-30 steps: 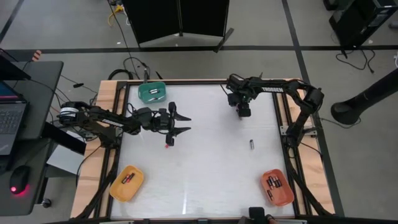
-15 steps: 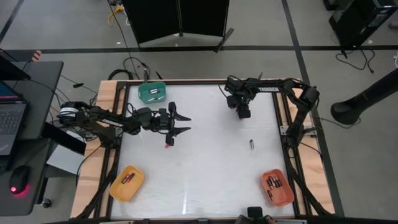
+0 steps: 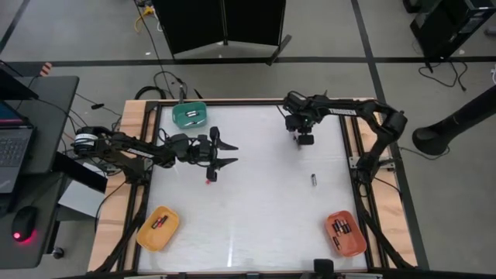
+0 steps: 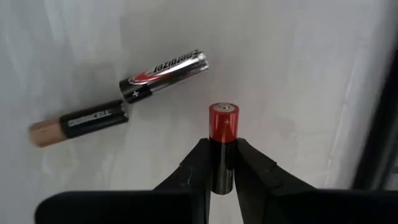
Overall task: Sort batteries
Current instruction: Put the top right red battery into the yellow bin
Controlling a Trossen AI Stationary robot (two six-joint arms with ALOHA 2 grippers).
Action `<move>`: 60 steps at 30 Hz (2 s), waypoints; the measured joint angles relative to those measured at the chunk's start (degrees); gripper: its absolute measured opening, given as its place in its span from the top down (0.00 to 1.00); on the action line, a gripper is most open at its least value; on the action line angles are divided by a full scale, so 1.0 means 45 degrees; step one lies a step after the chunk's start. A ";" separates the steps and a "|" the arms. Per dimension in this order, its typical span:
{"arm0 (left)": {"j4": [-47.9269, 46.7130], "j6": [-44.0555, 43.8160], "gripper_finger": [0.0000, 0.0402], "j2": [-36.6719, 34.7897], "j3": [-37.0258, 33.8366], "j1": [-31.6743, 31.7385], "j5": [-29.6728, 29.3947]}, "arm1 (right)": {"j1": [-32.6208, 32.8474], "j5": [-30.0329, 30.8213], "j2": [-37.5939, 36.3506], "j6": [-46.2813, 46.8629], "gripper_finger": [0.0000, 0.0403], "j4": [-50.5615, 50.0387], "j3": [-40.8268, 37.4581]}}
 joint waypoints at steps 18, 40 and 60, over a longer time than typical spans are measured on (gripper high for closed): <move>-0.0015 -0.0998 0.53 0.0000 0.0004 0.0000 -0.1147 | 0.2584 -0.3448 -0.4982 0.5476 0.86 0.6048 -0.2199; -0.0906 -0.0908 0.53 0.0798 0.2218 -0.0848 -0.1549 | 0.8082 -0.1477 -0.4511 0.7778 0.86 1.6381 -0.4357; -0.0928 -0.1239 0.52 0.2405 0.4046 -0.0903 -0.0107 | 0.8340 -0.1488 -0.4520 0.7342 0.86 1.6515 -0.4357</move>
